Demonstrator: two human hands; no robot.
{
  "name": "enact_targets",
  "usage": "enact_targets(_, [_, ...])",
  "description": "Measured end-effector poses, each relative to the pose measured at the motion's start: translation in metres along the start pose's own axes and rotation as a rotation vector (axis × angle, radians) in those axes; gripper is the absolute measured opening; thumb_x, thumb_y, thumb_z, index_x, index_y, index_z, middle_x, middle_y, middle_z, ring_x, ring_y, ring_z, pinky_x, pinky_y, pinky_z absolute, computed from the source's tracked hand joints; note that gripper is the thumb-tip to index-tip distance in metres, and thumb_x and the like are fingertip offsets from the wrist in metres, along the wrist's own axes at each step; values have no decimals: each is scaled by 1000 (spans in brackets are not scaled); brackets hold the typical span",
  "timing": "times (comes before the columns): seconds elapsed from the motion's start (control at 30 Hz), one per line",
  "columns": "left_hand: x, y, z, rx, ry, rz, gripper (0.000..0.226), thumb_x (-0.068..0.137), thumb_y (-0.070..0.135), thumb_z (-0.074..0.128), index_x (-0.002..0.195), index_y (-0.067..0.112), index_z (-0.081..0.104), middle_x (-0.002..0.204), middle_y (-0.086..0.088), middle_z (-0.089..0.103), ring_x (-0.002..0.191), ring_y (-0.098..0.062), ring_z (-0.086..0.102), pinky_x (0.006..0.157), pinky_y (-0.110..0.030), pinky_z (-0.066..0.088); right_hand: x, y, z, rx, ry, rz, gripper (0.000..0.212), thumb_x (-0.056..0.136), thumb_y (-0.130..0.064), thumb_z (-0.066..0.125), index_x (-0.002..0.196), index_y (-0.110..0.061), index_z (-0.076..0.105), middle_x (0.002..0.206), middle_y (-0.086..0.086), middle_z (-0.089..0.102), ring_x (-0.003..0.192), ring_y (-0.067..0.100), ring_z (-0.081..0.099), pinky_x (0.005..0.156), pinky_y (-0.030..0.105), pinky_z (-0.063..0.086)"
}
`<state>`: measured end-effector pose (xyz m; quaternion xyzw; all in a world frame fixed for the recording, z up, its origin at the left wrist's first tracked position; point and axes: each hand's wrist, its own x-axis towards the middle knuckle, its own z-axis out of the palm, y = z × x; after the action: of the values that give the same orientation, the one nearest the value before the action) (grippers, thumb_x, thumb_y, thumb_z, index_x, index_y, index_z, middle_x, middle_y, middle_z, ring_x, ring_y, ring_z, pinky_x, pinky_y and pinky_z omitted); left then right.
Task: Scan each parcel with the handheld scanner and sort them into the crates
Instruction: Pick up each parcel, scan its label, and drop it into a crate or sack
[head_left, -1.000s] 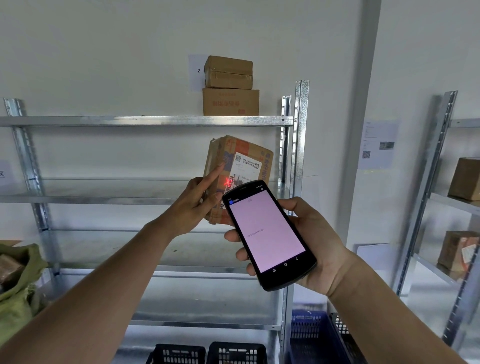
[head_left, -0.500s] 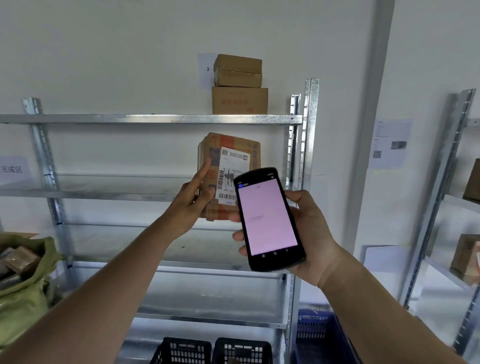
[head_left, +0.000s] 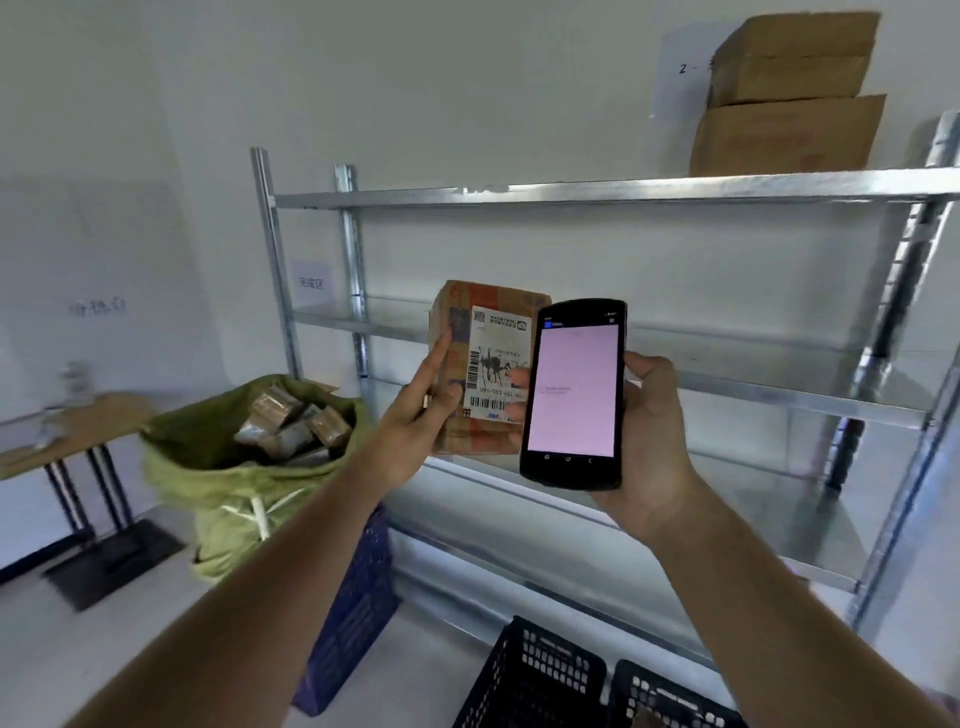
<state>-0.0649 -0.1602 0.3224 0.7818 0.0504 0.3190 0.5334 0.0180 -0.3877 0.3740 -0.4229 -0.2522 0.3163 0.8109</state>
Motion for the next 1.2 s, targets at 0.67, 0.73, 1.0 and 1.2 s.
enact_targets(0.67, [5,-198,-341,3,234,-286,64,115,16,39,165,45,13,149,13,59,135,-13,61,103,-35,58,254,263,219,78,-218,274,58,102,-45,31,130,-13,70,121,22,74,103,41,67,94,50,51])
enact_targets(0.73, [16,-227,-371,17,264,-337,65,114,18,42,166,45,13,152,6,57,135,-15,61,100,-33,59,291,295,232,76,-202,311,58,103,-45,29,131,-13,69,117,20,75,100,40,69,95,51,50])
enact_targets(1.0, [70,-340,-484,63,479,-503,63,114,18,43,160,49,15,118,22,75,113,-3,72,80,-18,60,454,406,283,156,-198,422,58,101,-47,36,131,-10,69,111,18,75,94,39,71,83,48,58])
enact_targets(1.2, [99,-403,-555,107,584,-633,66,111,33,50,161,56,15,144,10,61,115,-5,67,94,-26,56,530,453,320,171,-210,471,64,99,-52,36,135,-5,61,111,20,71,95,39,68,80,47,58])
